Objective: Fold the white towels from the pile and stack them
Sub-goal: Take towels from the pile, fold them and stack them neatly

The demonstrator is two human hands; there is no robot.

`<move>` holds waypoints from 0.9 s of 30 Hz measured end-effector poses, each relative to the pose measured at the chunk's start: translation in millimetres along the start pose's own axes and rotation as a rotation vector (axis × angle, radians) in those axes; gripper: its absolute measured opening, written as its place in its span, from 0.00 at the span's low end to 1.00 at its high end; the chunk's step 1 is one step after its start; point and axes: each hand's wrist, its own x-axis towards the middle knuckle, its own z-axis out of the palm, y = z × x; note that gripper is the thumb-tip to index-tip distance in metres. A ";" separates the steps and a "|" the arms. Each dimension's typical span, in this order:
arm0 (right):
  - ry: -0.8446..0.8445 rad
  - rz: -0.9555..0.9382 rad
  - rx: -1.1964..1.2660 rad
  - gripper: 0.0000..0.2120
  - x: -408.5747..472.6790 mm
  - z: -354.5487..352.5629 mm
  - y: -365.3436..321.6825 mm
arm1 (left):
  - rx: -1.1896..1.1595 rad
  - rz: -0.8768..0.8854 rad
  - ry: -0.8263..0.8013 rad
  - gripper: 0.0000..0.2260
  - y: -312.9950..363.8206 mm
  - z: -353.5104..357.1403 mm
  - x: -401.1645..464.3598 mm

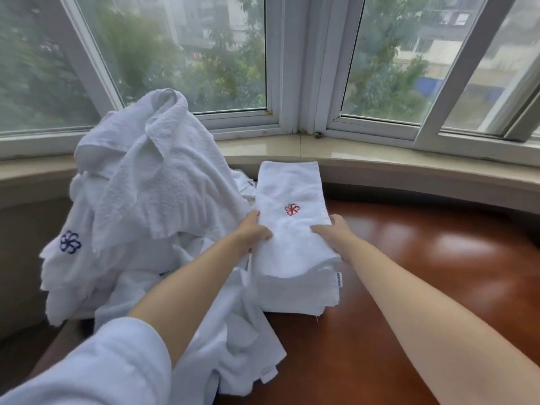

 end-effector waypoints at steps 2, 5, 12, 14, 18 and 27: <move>-0.055 0.022 -0.131 0.23 -11.6 -3.3 12.6 | 0.081 -0.027 -0.061 0.30 -10.4 -0.7 -16.3; -0.032 0.060 -0.591 0.33 -34.4 2.7 38.3 | 0.310 -0.023 -0.092 0.32 -32.5 -4.1 -36.0; 0.034 -0.372 -1.000 0.24 -68.0 45.9 32.8 | 0.301 0.095 0.254 0.17 -63.3 -23.5 -71.4; -0.040 -0.443 -0.975 0.21 -76.9 63.6 31.1 | 0.351 0.112 0.368 0.17 -70.1 -33.6 -83.7; -0.261 -0.525 -0.847 0.19 -99.6 99.0 30.6 | 0.638 -0.013 0.578 0.12 -85.0 -57.1 -108.7; -0.630 -0.369 -1.061 0.45 -124.6 157.1 49.7 | 0.443 -0.492 0.458 0.32 -122.8 -93.8 -136.4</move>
